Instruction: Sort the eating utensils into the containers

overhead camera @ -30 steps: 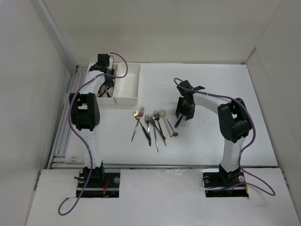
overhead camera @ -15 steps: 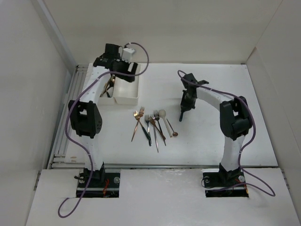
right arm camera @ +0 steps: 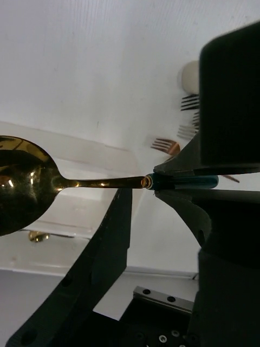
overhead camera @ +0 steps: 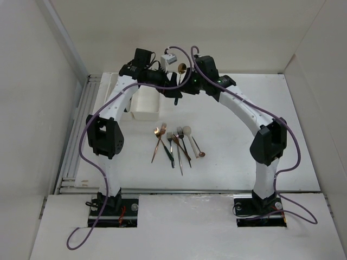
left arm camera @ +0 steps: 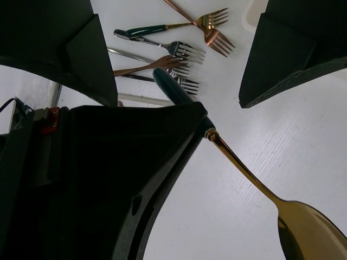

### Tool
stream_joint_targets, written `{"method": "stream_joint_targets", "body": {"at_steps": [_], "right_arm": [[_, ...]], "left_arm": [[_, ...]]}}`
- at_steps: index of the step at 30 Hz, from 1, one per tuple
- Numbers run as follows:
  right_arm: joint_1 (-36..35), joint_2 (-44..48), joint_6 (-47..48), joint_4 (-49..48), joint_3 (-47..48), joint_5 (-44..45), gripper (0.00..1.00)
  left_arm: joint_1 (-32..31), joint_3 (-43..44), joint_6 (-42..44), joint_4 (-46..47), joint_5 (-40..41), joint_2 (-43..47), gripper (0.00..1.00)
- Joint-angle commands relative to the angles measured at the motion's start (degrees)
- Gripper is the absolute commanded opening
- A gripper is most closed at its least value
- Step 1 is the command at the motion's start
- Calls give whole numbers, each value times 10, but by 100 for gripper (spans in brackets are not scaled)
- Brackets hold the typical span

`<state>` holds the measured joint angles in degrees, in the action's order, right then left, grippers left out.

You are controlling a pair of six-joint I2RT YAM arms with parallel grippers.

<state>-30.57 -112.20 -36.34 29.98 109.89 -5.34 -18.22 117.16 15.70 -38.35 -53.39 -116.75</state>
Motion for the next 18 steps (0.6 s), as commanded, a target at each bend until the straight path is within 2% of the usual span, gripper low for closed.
{"method": "stream_joint_targets", "body": {"at_steps": [1, 4, 7, 12, 13, 15, 16, 17, 18], "right_arm": [[2, -8, -29, -60, 27, -41, 0], [-9, -8, -35, -66, 38, -46, 0], [-9, -8, -40, -66, 38, -53, 0], [-14, -14, -51, -71, 38, -74, 0], [-14, -14, -51, -71, 38, -80, 0], [-14, -14, -51, -71, 38, -85, 0], [-14, -20, -51, -71, 38, -92, 0], [-14, -20, -51, -71, 38, -92, 1], [-14, -25, -51, -71, 38, -99, 21]], "left_arm": [[3, 18, -24, 23, -38, 6, 93], [3, -6, -19, 23, 5, 6, 93], [3, -6, 0, 1, 24, -4, 87], [3, 5, 6, -11, 3, -15, 56], [3, 17, 6, -17, 3, -21, 35], [3, 23, 1, -17, 3, -26, 10], [3, 23, 1, -17, 3, -26, 0], [10, 23, -5, -17, 3, -26, 0], [19, 23, -10, -17, 14, -26, 0]]}}
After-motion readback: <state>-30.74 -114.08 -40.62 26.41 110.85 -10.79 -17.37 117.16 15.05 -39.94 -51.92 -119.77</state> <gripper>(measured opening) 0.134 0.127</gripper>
